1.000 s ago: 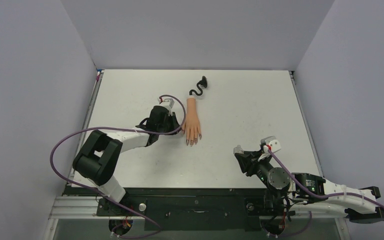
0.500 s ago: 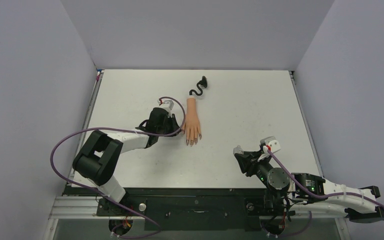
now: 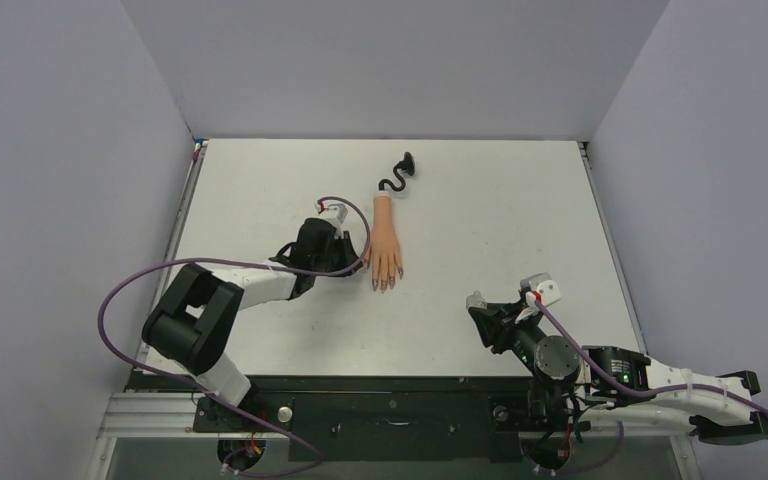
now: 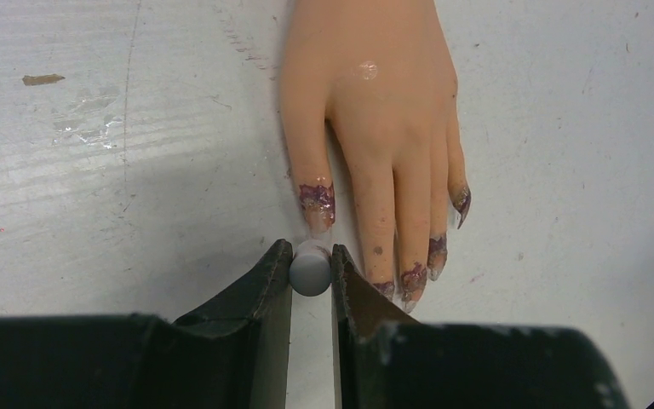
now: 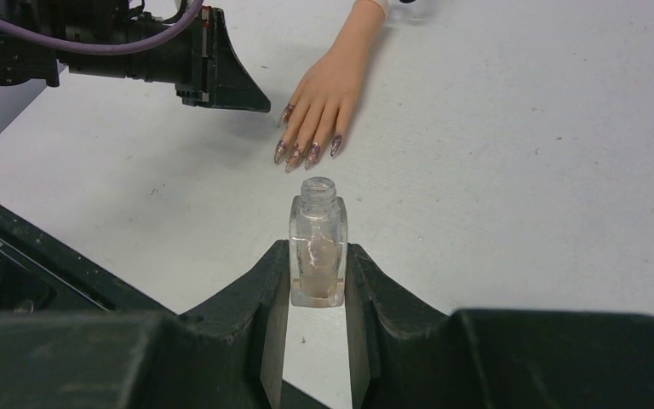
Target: Paint the nails
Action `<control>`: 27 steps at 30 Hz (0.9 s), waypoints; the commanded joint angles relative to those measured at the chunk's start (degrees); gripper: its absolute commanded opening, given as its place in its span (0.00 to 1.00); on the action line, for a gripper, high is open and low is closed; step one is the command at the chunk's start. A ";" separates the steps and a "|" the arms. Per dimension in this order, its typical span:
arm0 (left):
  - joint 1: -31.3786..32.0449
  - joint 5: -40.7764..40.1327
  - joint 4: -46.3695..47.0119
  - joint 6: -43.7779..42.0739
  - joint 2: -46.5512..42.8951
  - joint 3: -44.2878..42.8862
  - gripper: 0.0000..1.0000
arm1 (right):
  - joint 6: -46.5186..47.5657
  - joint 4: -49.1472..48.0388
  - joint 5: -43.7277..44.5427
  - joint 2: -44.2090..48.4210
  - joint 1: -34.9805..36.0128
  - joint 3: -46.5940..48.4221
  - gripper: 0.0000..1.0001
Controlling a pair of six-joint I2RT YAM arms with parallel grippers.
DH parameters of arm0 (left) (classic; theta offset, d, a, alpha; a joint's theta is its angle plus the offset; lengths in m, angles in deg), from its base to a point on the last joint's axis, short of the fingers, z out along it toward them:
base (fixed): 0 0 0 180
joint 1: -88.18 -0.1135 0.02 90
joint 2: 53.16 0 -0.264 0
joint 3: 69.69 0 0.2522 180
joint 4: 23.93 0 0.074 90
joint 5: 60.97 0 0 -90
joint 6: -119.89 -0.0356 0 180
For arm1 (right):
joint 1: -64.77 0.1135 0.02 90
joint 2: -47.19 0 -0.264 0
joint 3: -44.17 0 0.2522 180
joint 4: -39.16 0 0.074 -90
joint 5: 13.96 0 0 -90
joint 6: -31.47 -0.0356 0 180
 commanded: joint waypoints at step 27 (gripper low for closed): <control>1.96 7.00 -3.54 -0.98 -12.59 -2.97 0.00 | 0.21 -0.52 1.42 -0.54 0.70 1.27 0.00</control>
